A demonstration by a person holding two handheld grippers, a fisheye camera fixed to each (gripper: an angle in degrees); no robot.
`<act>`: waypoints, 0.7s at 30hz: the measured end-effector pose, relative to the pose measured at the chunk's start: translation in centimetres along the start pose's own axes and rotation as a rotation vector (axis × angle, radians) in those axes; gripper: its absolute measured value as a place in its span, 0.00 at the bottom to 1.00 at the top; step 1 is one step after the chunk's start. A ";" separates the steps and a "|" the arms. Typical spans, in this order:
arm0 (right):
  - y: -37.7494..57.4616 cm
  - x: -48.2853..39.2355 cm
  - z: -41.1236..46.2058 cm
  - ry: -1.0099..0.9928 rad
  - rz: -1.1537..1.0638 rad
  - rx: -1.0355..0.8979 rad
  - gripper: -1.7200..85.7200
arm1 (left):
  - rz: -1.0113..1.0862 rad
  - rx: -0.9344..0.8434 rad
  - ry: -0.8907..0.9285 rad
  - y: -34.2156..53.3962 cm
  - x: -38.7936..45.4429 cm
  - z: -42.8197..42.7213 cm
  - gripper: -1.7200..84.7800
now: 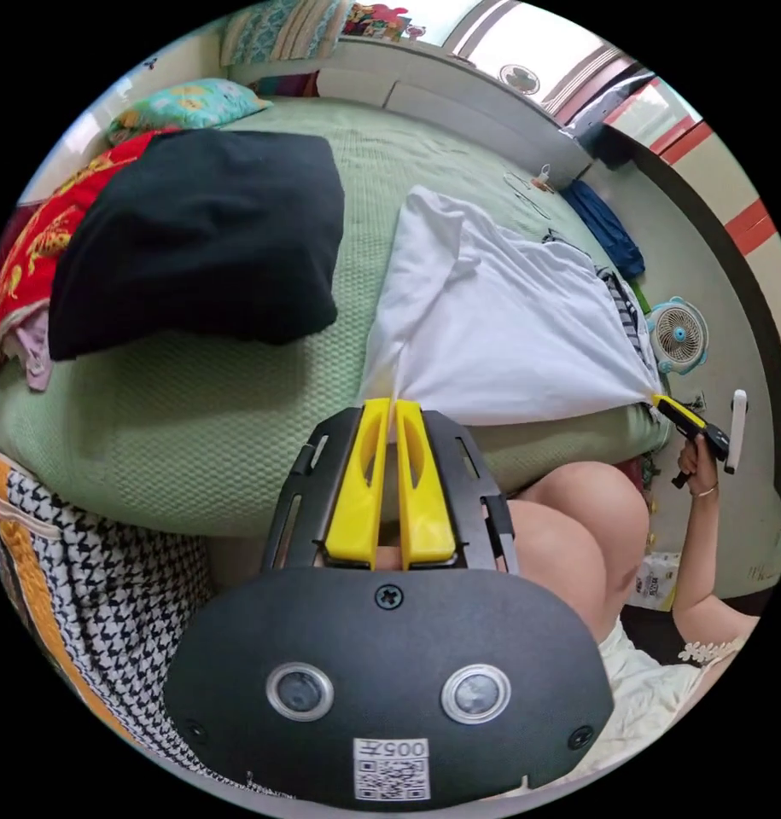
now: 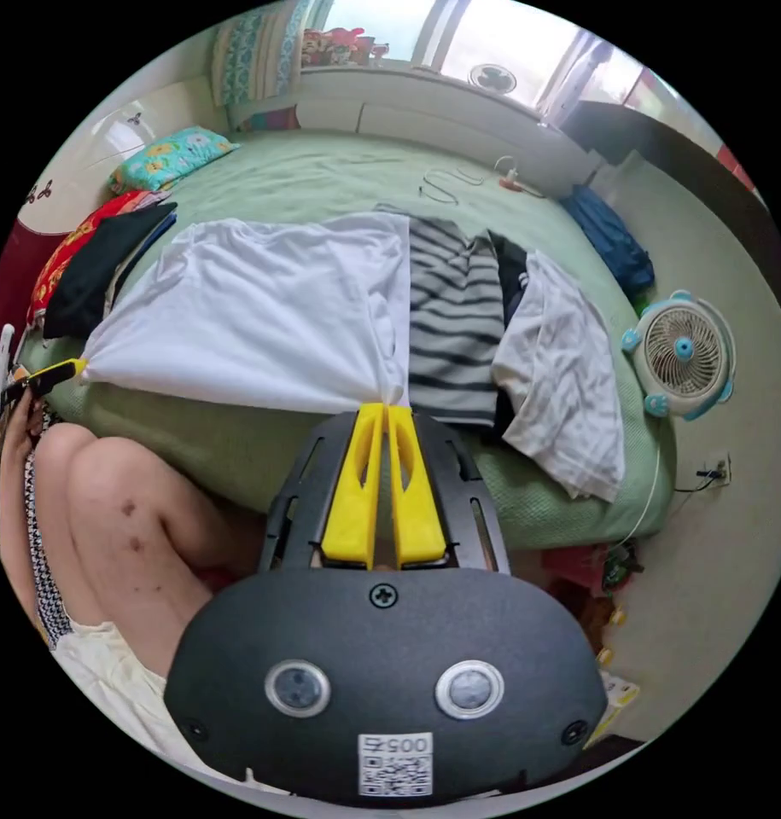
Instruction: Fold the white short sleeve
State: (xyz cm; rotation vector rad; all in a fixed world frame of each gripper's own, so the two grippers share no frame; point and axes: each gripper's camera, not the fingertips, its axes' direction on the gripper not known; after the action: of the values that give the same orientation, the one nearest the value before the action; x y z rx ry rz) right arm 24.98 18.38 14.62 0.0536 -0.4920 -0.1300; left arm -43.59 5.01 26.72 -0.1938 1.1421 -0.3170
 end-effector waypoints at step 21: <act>-13.9 -12.0 -7.3 -0.297 0.184 0.272 0.03 | 0.279 0.223 -0.053 -11.7 16.6 2.3 0.20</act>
State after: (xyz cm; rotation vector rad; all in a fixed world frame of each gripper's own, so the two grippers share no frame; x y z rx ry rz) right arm 16.40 6.46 1.43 0.2575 -0.8059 0.1127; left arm -36.89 -11.73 17.02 0.1520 1.0574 -0.1880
